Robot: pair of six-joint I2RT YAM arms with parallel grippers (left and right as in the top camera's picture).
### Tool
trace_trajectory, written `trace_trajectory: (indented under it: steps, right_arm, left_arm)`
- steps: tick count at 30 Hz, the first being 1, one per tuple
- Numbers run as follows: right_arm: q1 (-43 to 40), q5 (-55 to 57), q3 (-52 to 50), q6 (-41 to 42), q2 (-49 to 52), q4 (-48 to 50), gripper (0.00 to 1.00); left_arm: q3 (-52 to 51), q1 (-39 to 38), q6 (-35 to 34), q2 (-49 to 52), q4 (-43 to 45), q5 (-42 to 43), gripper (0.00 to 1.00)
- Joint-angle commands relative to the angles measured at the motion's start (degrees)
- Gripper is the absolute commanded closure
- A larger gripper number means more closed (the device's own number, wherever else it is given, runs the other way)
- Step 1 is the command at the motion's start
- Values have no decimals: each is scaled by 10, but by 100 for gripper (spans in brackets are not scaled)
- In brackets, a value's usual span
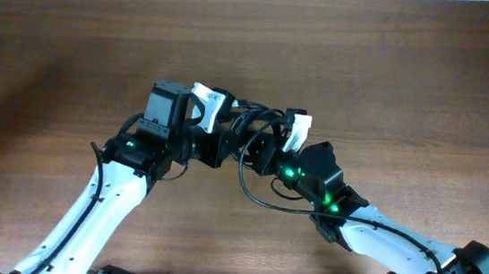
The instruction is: Untangle cables
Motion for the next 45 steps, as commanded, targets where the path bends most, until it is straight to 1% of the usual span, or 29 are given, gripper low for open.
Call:
trace_trajectory:
  steps: [1,5,7,8,11,12,14,16,18,19,22,23,25,26,28,30,31,32,33,34,35,36,37,38,39,41,42,43,45]
  right_arm:
    - [-16,11,2,-4,1,-1,76]
    - [-102,-175,2,-8,-16,14,61]
    - [-146,-266,2,-22,-22,20,47]
    - [-156,-277,2,-63,-22,19,40]
    - [-157,-264,2,-111,-22,8,37]
    - [-157,-226,2,-131,-22,-31,36]
    - [-141,-195,2,-220,-21,-87,36]
    - [-112,-169,2,-220,-21,-89,36]
    - [-47,100,2,-220,-16,-121,34]
    - [-39,164,2,-220,-12,-113,32]
    - [-38,208,2,-220,20,-35,27]
    - [-38,208,2,-220,31,6,29]
    - [-38,207,2,-220,31,70,39]
    - [-38,205,2,-220,30,92,49]
    - [-38,125,2,-218,27,116,85]
    - [-38,24,2,-214,27,113,96]
    - [-38,-52,2,-210,27,106,96]
    - [-38,-86,2,-185,27,79,96]
    - [-38,-103,2,-186,27,33,89]
    - [-38,-113,2,-186,27,3,76]
    - [-38,-113,2,-186,27,-7,69]
    - [-41,-113,2,-185,27,-1,57]
    - [-52,-115,2,-156,26,16,49]
    - [-72,-144,2,-125,19,30,43]
    - [-99,-207,2,-123,15,42,35]
    - [-139,-274,2,-142,15,49,28]
    - [-152,-293,2,-189,15,49,23]
    - [-149,-296,2,-191,16,48,17]
    - [-133,-308,2,-213,16,35,16]
  left_arm:
    - [4,3,61,-8,5,97,100]
    - [4,123,52,-12,4,97,100]
    - [4,169,52,-12,4,98,100]
    - [4,180,52,-12,-3,97,100]
    - [4,180,63,-12,-58,78,100]
    - [4,180,63,-12,-59,78,100]
    - [4,180,41,-12,-59,78,100]
    - [4,180,35,-12,-70,82,100]
    - [4,180,29,-12,-110,103,100]
    - [4,180,29,-12,-123,133,100]
    - [4,179,48,-12,-132,236,100]
    - [4,179,48,-12,-139,232,100]
    - [4,179,35,-12,-162,170,100]
    - [4,179,-20,-12,-179,99,100]
    - [4,179,-111,-12,-179,10,100]
    - [4,179,-184,-12,-164,-54,100]
    - [4,179,-216,-12,-144,-82,100]
    - [4,179,-216,-12,-118,-82,100]
    - [4,179,-216,-12,-101,-82,100]
    - [4,179,-215,-12,-94,-85,100]
    - [4,179,-213,-12,-94,-88,100]
    - [4,179,-184,-12,-94,-88,100]
    - [4,179,-155,-12,-94,-88,100]
    - [4,179,-117,-12,-94,-87,100]
    - [4,179,-65,-12,-99,-83,100]
    - [4,179,30,-12,-118,-41,100]
    - [4,179,113,-12,-129,8,100]
    - [4,179,157,-12,-135,24,100]
    - [4,179,214,-12,-135,86,100]
